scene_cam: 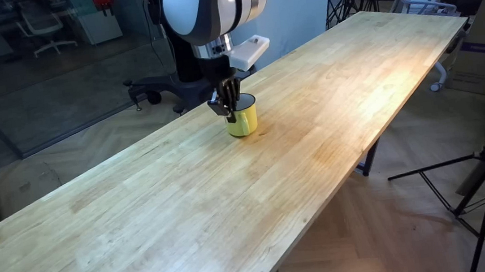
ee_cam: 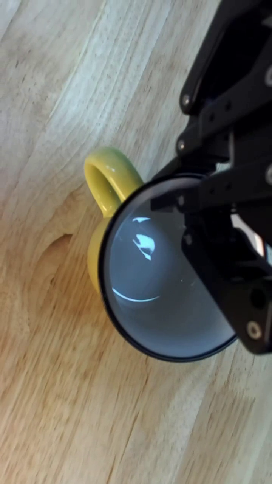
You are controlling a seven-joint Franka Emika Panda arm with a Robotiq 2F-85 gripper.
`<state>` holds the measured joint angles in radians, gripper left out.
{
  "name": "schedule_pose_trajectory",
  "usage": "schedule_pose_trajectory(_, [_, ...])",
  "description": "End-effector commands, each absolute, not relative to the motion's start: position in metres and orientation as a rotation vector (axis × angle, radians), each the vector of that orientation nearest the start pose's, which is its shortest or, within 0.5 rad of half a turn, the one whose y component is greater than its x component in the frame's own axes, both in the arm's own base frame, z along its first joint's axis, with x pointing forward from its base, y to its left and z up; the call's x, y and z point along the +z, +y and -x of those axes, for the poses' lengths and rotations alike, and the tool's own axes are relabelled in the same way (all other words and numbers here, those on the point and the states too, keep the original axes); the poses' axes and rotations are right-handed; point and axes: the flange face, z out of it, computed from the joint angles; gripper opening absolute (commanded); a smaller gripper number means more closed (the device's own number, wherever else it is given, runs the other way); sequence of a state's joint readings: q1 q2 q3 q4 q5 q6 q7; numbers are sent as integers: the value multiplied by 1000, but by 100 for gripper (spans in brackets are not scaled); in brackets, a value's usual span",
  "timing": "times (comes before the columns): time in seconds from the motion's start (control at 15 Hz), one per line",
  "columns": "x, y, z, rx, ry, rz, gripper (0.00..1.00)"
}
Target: Move yellow cup forward
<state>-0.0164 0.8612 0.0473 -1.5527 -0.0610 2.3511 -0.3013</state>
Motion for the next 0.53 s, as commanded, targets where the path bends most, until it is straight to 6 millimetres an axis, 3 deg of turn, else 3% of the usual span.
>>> schedule_pose_trajectory(0.0, [133,17,-692,99,-566,3085,11])
schedule_pose_trajectory(0.07, [133,17,-692,101,-569,3084,3])
schedule_pose_trajectory(0.33, [140,21,-681,125,-476,3138,3])
schedule_pose_trajectory(0.47, [142,28,-663,143,-390,3167,3])
